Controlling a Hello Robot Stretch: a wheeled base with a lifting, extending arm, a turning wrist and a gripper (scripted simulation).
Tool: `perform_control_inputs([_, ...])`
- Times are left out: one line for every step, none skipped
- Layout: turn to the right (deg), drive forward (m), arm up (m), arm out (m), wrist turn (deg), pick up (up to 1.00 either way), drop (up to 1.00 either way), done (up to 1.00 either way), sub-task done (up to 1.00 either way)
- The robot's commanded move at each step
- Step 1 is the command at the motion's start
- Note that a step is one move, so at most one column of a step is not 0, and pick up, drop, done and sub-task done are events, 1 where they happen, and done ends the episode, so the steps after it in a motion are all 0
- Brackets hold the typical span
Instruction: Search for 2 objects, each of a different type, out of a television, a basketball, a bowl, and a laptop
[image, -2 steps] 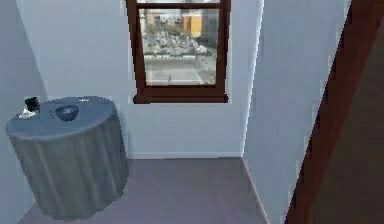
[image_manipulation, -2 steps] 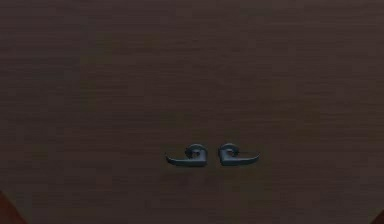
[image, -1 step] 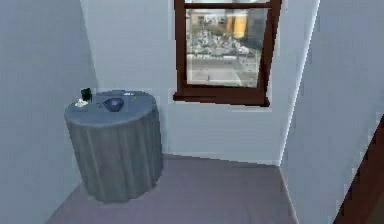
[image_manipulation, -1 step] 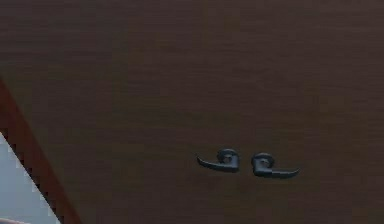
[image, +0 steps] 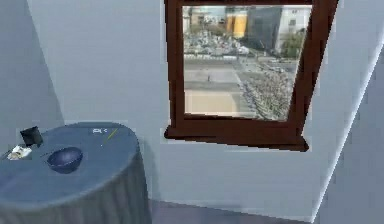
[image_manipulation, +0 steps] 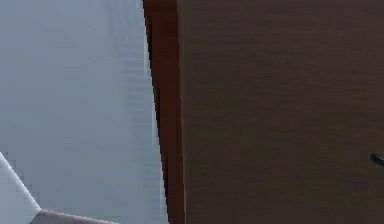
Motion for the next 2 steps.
perform_control_inputs([-33.0,0.0,0.0,0.0,0.0,0.0,0.0,0.0,0.0])
perform_control_inputs([0.0,0.0,0.0,0.0,0.0,0.0,0.0,1.0,0.0])
